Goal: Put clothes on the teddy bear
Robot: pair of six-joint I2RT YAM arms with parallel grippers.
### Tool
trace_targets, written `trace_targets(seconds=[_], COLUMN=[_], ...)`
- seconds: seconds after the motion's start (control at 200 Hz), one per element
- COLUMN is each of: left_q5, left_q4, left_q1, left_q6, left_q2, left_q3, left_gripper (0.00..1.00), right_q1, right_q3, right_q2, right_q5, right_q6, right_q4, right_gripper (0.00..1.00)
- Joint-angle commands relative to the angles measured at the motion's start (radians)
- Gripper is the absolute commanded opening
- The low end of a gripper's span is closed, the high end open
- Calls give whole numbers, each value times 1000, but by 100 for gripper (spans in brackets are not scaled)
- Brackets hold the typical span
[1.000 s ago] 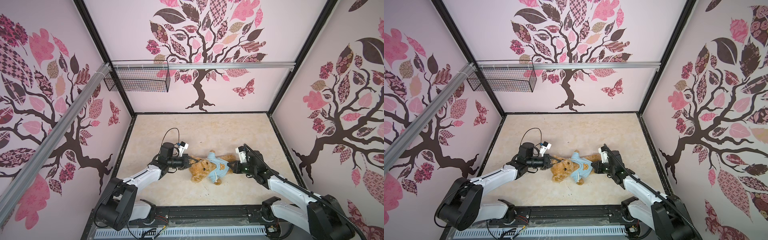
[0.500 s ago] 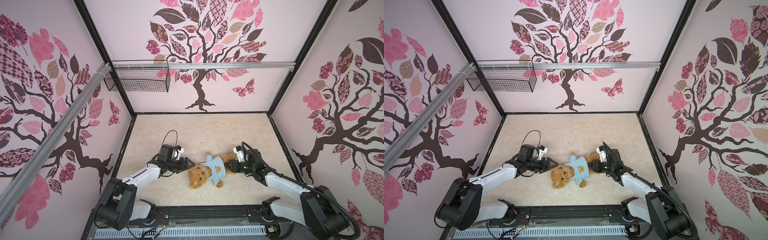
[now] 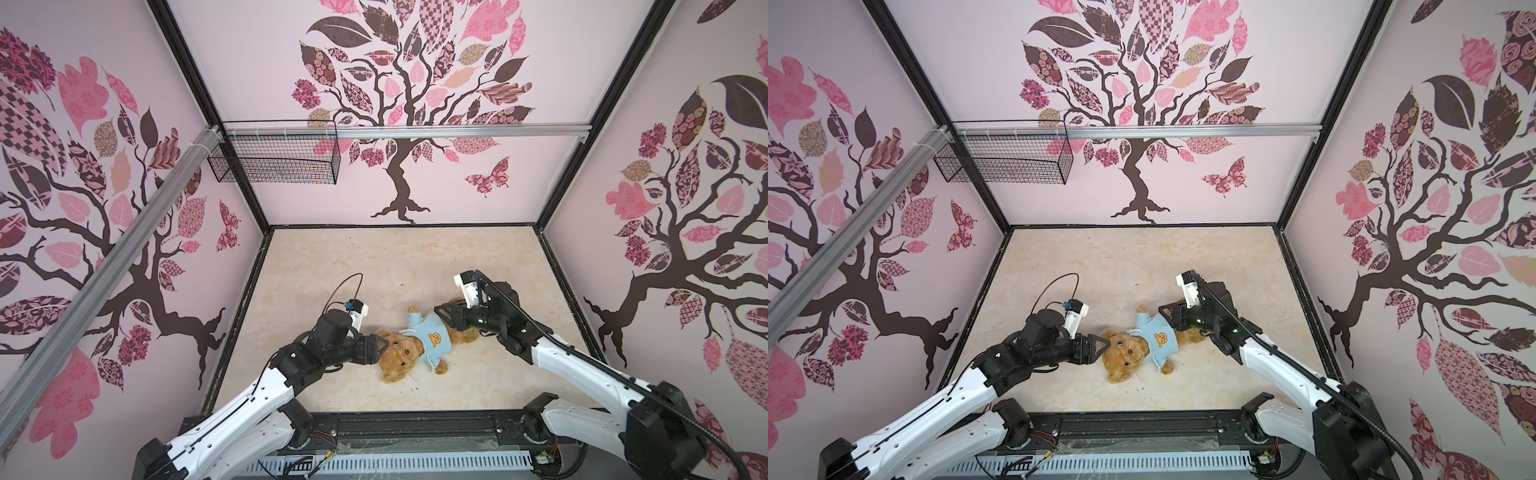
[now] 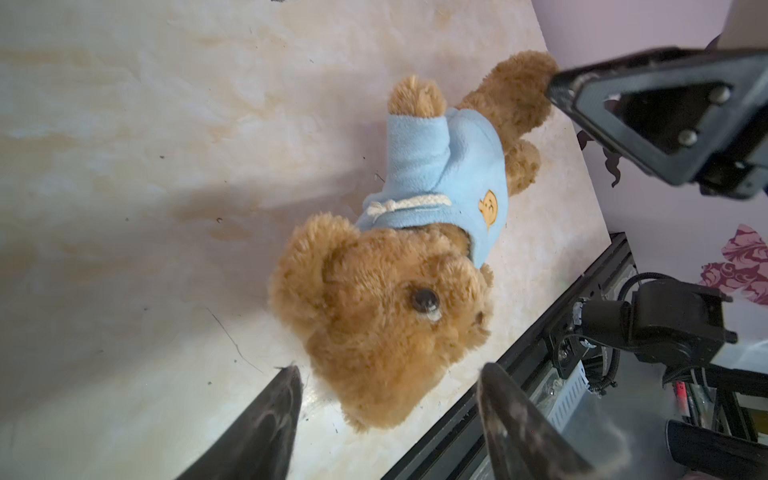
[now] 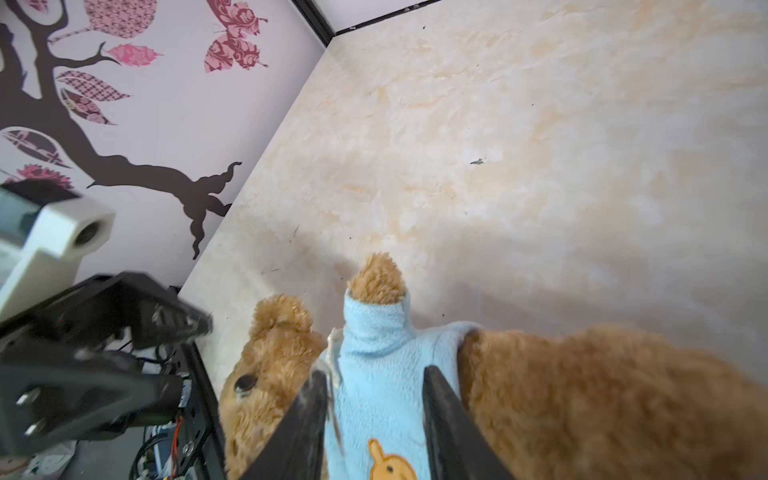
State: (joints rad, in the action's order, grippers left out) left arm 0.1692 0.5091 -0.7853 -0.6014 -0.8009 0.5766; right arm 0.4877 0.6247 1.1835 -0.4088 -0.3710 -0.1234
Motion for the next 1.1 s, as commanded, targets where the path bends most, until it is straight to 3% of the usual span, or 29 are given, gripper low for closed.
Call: trace_targets(seconds=[0.0, 0.115, 0.305, 0.505, 0.75, 1.0, 1.095], left_q5=[-123, -168, -202, -141, -104, -115, -205], left_q4=[13, -68, -241, -347, -327, -346, -357], left_q1=[-108, -184, -182, -12, 140, 261, 280], left_q6=[-88, -118, -115, -13, 137, 136, 152], left_q2=[-24, -122, -304, -485, -692, -648, -572], left_q3=[-68, -87, -60, 29, 226, 235, 202], left_gripper=[71, 72, 73, 72, 72, 73, 75], right_q1=[-1, -7, -44, -63, -60, -3, -4], right_q3=[77, 137, 136, 30, -72, -60, -10], right_q2=[120, 223, 247, 133, 67, 119, 92], right_q5=[51, 107, 108, 87, -47, -113, -13], right_q6=[45, 85, 109, 84, -37, -111, -39], right_q4=[20, 81, 185, 209, 108, 5, 103], right_gripper=[43, 45, 46, 47, 47, 47, 48])
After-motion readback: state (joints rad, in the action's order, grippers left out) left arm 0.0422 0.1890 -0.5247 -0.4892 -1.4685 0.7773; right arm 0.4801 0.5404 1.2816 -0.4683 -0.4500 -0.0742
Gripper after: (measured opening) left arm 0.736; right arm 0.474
